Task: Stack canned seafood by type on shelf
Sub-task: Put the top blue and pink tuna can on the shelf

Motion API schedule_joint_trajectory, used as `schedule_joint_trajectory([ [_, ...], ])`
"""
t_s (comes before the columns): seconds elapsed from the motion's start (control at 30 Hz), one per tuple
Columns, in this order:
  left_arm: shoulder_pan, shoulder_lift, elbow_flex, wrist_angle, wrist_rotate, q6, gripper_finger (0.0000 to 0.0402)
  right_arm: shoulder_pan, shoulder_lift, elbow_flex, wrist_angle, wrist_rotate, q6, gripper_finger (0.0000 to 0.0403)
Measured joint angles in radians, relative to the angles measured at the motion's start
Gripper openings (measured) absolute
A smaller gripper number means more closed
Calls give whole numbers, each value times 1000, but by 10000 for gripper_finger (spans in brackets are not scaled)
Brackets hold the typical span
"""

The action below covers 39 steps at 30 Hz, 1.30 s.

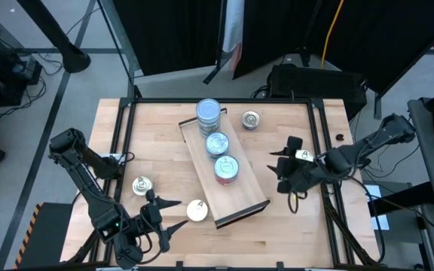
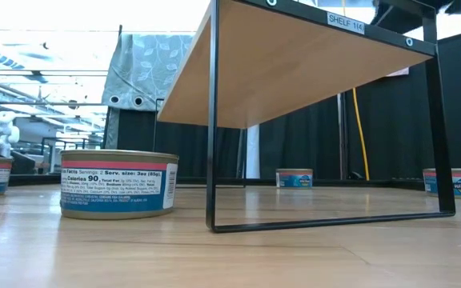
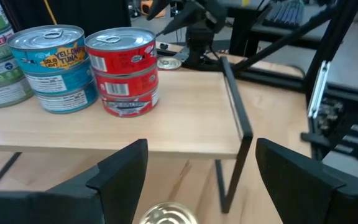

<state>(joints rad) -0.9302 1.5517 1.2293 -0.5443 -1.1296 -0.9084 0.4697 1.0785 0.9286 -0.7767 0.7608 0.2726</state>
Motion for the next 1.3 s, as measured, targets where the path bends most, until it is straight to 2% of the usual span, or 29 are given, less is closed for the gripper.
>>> schedule_joint_trajectory([
  [0.13, 0, 0, 0, -48, 1, -1, 297, -115, -47, -98, 128, 2, -74, 147],
  [0.3, 3, 0, 0, -59, -1, -3, 297, -267, -68, -119, 177, -15, -163, 81],
  [0.4, 3, 0, 0, -64, -1, -32, 297, -363, -69, -118, 239, -91, -268, 39],
  [0.5, 3, 4, 0, -69, 1, -70, 297, -462, -69, -118, 298, -230, -371, 7],
  [0.8, 7, 89, 0, -61, 49, -180, 297, -724, -65, -125, 332, -534, -424, 2],
  [0.93, 7, 128, 0, -2, 98, -211, 297, -808, -56, -180, 395, -561, -431, 1],
  [1.03, 7, 161, -1, 62, 156, -211, 297, -866, -37, -226, 467, -642, -437, 1],
  [1.23, 10, 236, -1, 121, 216, -220, 297, -974, 66, -279, 603, -671, -463, 0],
  [1.3, 15, 253, -1, 119, 218, -240, 297, -1032, 121, -279, 656, -735, -478, 0],
])
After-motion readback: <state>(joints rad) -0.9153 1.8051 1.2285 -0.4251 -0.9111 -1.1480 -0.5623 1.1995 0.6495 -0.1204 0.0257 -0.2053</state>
